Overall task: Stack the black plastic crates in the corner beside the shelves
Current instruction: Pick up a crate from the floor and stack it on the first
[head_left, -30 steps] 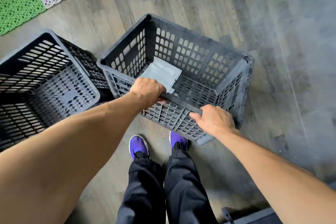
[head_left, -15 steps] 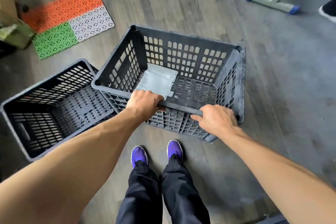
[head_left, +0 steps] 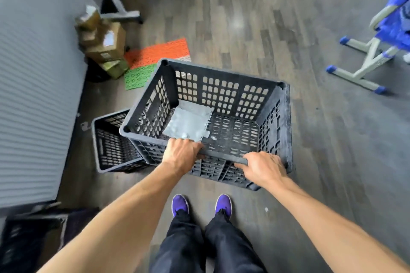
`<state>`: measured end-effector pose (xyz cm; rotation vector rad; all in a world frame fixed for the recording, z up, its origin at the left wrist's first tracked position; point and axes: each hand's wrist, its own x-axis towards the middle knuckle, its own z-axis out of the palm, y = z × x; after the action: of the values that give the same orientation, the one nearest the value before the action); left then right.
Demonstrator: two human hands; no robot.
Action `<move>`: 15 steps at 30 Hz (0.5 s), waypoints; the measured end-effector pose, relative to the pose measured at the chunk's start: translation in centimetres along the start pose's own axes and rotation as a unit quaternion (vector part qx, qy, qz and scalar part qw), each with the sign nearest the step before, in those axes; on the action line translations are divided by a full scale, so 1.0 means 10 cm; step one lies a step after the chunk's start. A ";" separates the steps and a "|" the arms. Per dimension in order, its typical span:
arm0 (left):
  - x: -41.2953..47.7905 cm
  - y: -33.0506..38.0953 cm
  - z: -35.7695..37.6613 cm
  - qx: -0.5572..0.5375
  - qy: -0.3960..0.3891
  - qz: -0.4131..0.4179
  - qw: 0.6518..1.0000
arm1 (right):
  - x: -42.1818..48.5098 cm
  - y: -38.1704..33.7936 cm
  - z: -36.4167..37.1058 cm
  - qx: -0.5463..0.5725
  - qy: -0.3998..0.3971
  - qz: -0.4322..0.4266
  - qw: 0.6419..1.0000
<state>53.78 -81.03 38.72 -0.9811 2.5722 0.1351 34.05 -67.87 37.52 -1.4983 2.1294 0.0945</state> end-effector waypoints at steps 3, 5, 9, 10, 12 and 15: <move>-0.40 -0.22 -0.09 -0.019 -0.007 -0.062 0.998 | 0.02 -0.32 -0.08 -0.026 -0.004 -0.052 0.998; -0.66 -0.35 -0.07 -0.027 -0.005 -0.096 0.995 | 0.04 -0.53 -0.13 -0.043 -0.005 -0.088 0.995; -1.19 -0.62 0.02 -0.069 0.000 -0.168 0.983 | 0.04 -1.07 -0.21 -0.106 -0.027 -0.154 0.982; -1.34 -0.69 0.08 -0.079 0.004 -0.186 0.979 | 0.04 -1.22 -0.22 -0.123 -0.030 -0.174 0.977; -1.64 -0.82 0.23 -0.101 0.010 -0.221 0.970 | 0.00 -1.54 -0.21 -0.156 -0.042 -0.210 0.964; -2.11 -1.00 0.42 -0.142 0.027 -0.265 0.953 | -0.09 -2.02 -0.18 -0.202 -0.067 -0.265 0.940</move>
<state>76.10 -74.47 43.40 -1.7653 2.2757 0.3372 51.62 -75.42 44.26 -2.1850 1.5928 0.4467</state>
